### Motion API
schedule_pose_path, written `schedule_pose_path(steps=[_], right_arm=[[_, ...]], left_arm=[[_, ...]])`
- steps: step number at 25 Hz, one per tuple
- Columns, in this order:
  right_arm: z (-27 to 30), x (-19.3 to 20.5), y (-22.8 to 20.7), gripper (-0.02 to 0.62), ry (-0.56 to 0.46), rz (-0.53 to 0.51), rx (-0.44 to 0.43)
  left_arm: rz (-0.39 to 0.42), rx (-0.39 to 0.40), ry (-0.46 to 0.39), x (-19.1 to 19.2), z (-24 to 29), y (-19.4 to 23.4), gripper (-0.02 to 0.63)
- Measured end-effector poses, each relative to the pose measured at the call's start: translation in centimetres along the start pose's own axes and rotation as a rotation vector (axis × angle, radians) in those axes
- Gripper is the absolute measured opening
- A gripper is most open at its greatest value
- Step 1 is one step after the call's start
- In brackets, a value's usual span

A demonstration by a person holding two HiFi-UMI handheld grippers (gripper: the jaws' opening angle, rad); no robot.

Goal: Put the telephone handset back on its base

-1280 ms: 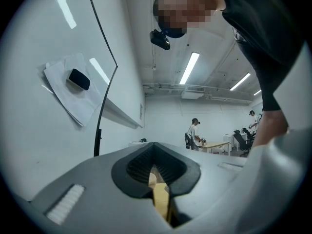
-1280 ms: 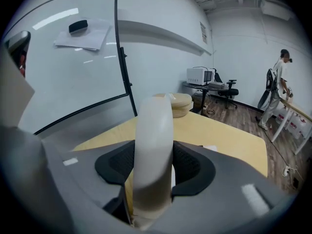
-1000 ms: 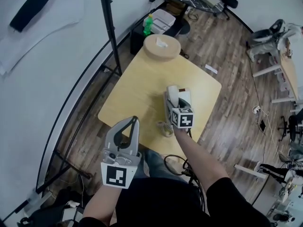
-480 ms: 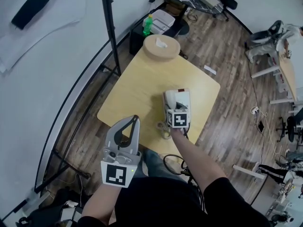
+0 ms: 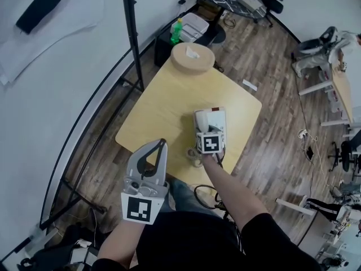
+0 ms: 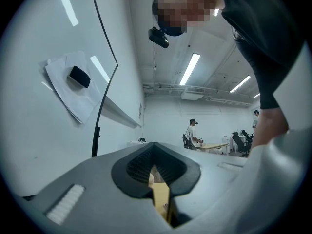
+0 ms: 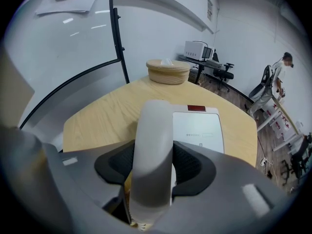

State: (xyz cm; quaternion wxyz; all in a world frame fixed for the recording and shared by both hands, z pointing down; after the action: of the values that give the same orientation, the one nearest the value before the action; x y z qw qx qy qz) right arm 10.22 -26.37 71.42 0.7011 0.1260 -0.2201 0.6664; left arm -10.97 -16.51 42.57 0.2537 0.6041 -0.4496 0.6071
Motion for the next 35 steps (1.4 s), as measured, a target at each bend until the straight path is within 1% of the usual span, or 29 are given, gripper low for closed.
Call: schedule_pose_path(steps=[6, 8, 14, 25, 35], right_arm=[[0.69, -0.16, 0.27, 0.233, 0.01, -0.028, -0.015], [0.75, -0.04, 0.22, 0.244, 0.006, -0.033, -0.019], [0.75, 0.04, 0.06, 0.244, -0.003, -0.051, -0.037], [0.73, -0.06, 0.18, 0.244, 0.004, -0.051, -0.036], [0.66, 0.02, 0.08, 0.244, 0.007, -0.055, -0.035]], left_arm=[[-0.005, -0.003, 0.013, 0.25, -0.02, -0.22, 0.0], [-0.007, -0.002, 0.012, 0.23, -0.11, -0.29, 0.0], [-0.003, -0.002, 0.017, 0.27, -0.18, -0.31, 0.0], [-0.005, 0.0, 0.02, 0.47, -0.03, -0.25, 0.0], [-0.003, -0.003, 0.005, 0.19, 0.15, -0.18, 0.0]])
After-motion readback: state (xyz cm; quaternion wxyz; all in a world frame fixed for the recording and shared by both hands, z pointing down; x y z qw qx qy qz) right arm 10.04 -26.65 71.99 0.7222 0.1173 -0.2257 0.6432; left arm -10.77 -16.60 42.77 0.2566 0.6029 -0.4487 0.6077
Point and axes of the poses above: the fingertips, and each gripper's own axes: z forward along the fingers, y to its left, x out of its underside, the point moved 4 cm from there along -z, backward along the fingers, and after that the axes turned 13 degrees about z, right-handed, at the moved point
